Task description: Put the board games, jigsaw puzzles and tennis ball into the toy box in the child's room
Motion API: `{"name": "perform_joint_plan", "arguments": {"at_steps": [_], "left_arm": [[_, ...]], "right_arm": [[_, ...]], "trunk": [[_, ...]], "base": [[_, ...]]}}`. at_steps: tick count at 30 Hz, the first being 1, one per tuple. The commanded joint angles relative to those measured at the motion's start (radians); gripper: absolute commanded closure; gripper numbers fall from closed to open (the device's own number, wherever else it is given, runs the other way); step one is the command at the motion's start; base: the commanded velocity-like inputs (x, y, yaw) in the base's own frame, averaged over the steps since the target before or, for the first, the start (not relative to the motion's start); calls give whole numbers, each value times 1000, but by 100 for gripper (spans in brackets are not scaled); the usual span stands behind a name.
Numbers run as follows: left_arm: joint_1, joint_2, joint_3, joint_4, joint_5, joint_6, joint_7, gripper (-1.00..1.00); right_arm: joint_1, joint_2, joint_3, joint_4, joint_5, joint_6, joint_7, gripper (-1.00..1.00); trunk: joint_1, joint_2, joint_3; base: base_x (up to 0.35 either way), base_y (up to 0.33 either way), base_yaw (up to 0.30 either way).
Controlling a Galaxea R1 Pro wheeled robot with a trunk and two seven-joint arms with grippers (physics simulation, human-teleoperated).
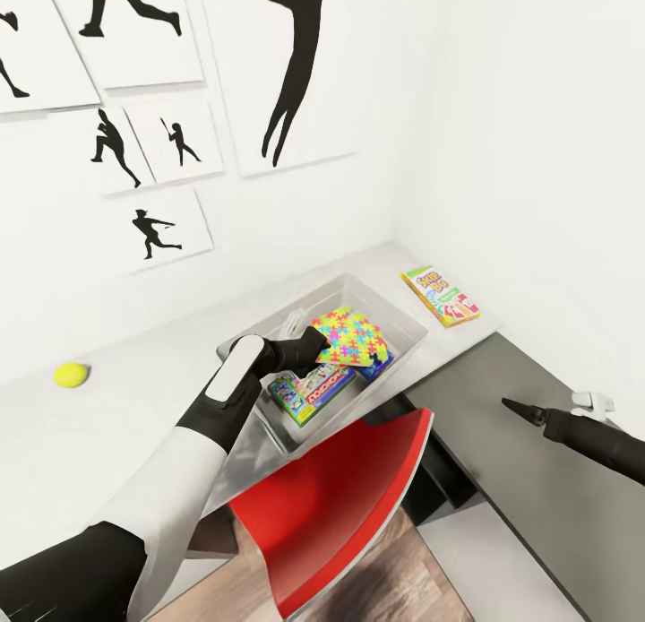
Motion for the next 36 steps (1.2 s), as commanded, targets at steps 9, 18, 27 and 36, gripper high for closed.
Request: {"name": "perform_joint_plan", "arguments": {"at_steps": [9,18,27,36], "left_arm": [[-1,0,0,-1,6,1,10,100],[-1,0,0,-1,6,1,10,100],[-1,0,-1,-1,6,1,10,100],[-1,0,-2,-2,6,1,11,-100]], "right_arm": [[-1,0,-1,0,0,5,3,-100],[-1,0,-1,0,0,5,3,-100],[-1,0,-1,0,0,5,3,-100],[-1,0,-1,0,0,5,3,-100]], "trunk": [[1,-2,-9],[1,-2,-22],[1,-2,-32],[1,-2,-34]], "base": [[0,0,0],[0,0,0],[0,0,0],[0,0,0]]}}
